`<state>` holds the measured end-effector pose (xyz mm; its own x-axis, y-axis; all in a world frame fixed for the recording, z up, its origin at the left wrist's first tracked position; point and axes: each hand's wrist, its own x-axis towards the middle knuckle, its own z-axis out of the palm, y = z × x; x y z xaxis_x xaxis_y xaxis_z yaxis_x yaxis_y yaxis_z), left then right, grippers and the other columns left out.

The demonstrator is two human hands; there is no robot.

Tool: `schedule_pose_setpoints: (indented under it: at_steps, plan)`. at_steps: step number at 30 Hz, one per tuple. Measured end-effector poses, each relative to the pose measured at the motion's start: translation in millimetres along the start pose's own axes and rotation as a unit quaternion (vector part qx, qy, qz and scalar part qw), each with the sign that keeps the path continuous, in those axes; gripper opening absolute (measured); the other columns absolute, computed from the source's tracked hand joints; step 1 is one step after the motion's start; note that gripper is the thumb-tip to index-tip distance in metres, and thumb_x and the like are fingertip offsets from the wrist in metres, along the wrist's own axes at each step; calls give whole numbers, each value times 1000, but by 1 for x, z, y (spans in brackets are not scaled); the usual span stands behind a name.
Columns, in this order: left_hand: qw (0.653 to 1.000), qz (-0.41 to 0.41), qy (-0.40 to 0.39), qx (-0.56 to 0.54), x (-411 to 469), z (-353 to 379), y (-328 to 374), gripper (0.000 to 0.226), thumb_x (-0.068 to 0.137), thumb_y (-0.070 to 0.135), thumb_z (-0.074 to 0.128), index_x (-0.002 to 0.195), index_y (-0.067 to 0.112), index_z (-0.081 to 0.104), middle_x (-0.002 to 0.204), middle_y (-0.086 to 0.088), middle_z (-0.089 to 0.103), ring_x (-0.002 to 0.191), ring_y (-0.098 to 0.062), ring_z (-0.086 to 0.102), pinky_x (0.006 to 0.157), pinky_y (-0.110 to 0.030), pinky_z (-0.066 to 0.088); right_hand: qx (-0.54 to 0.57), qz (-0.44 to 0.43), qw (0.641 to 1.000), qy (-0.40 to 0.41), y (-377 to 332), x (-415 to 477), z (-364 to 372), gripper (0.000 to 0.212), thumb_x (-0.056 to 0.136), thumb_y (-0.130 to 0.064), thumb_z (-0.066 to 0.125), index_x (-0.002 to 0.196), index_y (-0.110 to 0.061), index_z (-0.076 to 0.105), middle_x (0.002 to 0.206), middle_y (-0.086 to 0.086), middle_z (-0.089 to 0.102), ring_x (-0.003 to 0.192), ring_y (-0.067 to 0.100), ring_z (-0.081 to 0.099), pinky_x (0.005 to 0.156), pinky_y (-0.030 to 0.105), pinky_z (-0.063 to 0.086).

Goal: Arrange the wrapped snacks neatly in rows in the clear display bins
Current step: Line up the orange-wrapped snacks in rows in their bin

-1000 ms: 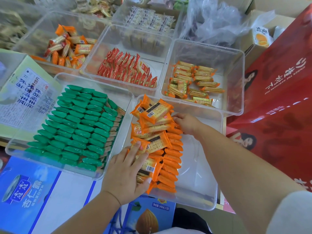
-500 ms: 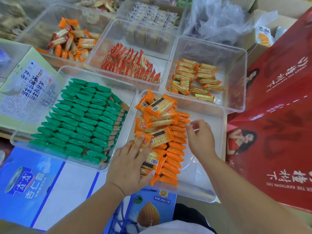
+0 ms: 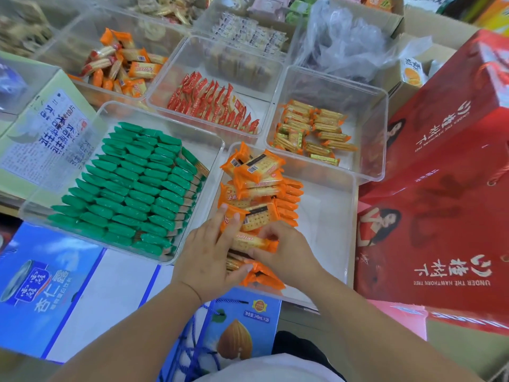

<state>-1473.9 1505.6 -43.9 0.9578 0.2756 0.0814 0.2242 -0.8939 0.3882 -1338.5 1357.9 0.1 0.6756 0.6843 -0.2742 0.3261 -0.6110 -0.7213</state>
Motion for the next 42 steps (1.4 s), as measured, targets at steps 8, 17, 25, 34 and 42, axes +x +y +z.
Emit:
schedule_pose_setpoints:
  at_steps: [8, 17, 25, 34, 42]
  plan:
    - [997, -18, -62, 46, 2, -2, 0, 92, 89, 78, 32, 161, 22, 18, 168, -11, 14, 140, -33, 41, 105, -52, 43, 315, 63, 939, 125, 24, 18, -88, 26, 90, -3, 70, 98, -27, 62, 91, -3, 73, 86, 19, 71, 67, 28, 59]
    - [992, -29, -103, 71, 5, -8, 4, 76, 89, 74, 39, 148, 26, 49, 165, -12, 23, 139, -34, 43, 103, -54, 44, -92, -33, 966, 240, 36, 92, -100, 20, 86, -13, 70, 98, -22, 57, 80, -8, 57, 75, 17, 53, 62, 29, 37]
    - [992, -25, -102, 71, 5, -7, 2, 75, 88, 72, 44, 145, 24, 53, 164, -14, 27, 135, -35, 47, 99, -53, 47, -207, -44, 964, 164, 45, 128, -65, 22, 85, -5, 55, 85, -26, 49, 76, -5, 51, 74, 23, 51, 58, 31, 32]
    - [992, -30, -104, 71, 5, -10, 4, 74, 86, 72, 46, 143, 25, 55, 162, -13, 31, 132, -33, 49, 97, -51, 48, 161, 111, 954, 225, 61, 128, -54, 14, 87, -35, 71, 88, -22, 76, 84, -10, 72, 86, 7, 66, 71, 22, 49]
    - [992, -36, -106, 64, 7, -11, 5, 75, 85, 71, 46, 143, 24, 55, 162, -13, 32, 133, -36, 49, 97, -53, 49, 336, 300, 862, 233, 55, 139, -46, 42, 70, -49, 87, 88, -16, 69, 88, 1, 69, 83, 18, 66, 61, 29, 48]
